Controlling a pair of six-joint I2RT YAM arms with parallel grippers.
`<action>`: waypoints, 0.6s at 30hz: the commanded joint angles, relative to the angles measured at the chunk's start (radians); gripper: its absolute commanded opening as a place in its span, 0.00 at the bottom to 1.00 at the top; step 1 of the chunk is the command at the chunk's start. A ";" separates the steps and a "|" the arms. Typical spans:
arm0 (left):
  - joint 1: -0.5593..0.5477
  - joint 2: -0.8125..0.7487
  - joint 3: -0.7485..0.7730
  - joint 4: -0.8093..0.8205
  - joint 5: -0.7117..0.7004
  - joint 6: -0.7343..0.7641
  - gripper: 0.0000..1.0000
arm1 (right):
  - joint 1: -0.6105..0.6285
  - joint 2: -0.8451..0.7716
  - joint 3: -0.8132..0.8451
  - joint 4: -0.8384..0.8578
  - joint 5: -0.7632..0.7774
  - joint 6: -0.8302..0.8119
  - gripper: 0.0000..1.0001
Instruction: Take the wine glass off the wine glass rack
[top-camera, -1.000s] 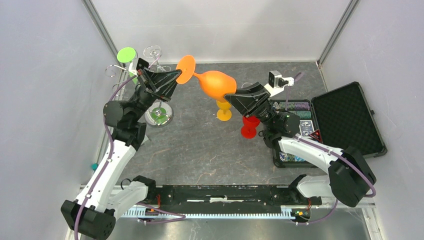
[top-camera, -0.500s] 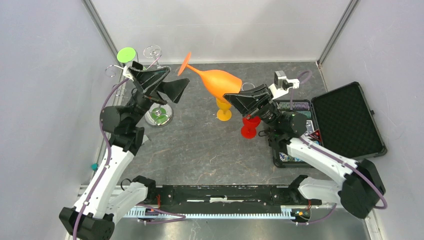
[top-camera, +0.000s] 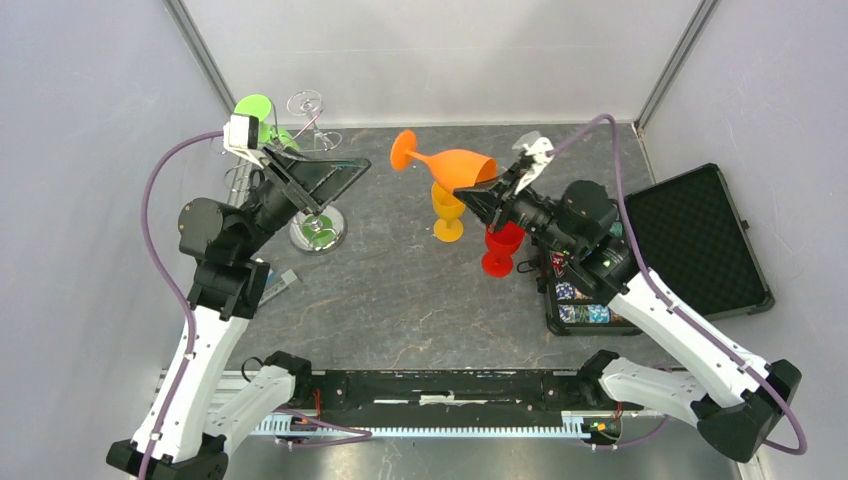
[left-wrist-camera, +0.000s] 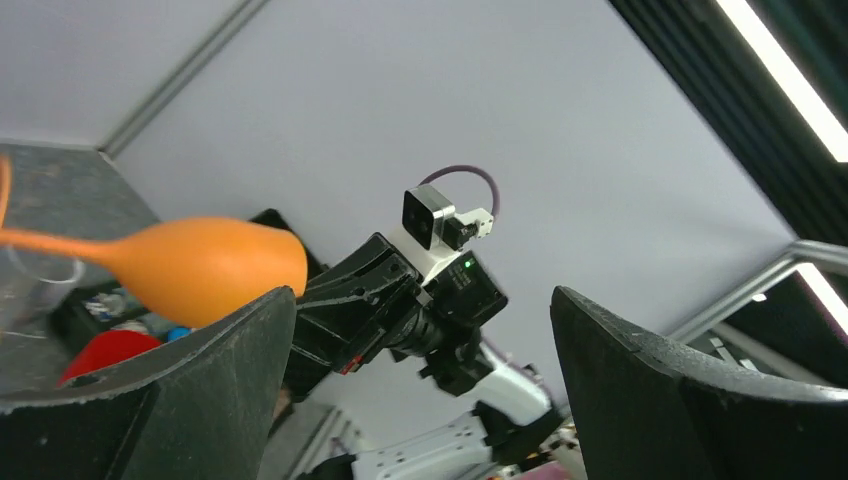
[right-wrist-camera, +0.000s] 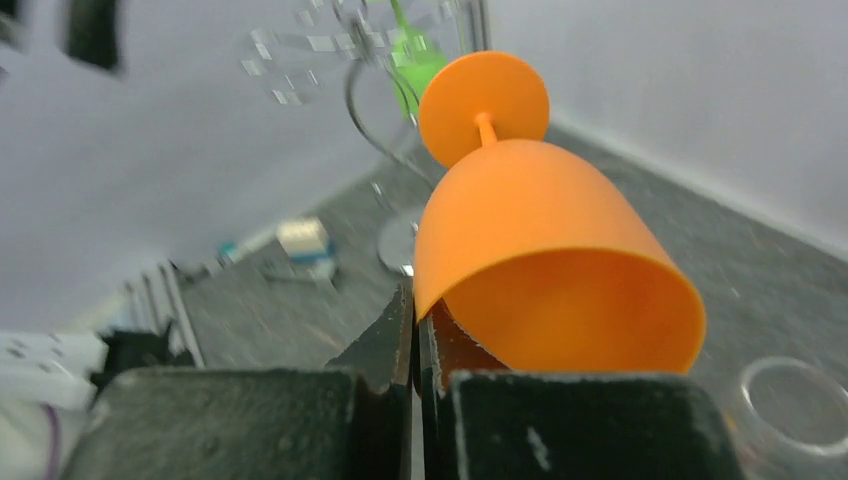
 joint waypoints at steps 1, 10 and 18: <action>-0.002 -0.022 0.065 -0.125 0.019 0.291 1.00 | -0.002 0.044 0.106 -0.446 -0.002 -0.256 0.01; -0.001 -0.039 0.099 -0.271 -0.050 0.455 1.00 | -0.002 0.140 0.105 -0.628 0.008 -0.372 0.00; -0.001 -0.055 0.111 -0.362 -0.114 0.525 1.00 | 0.008 0.289 0.151 -0.683 0.067 -0.375 0.00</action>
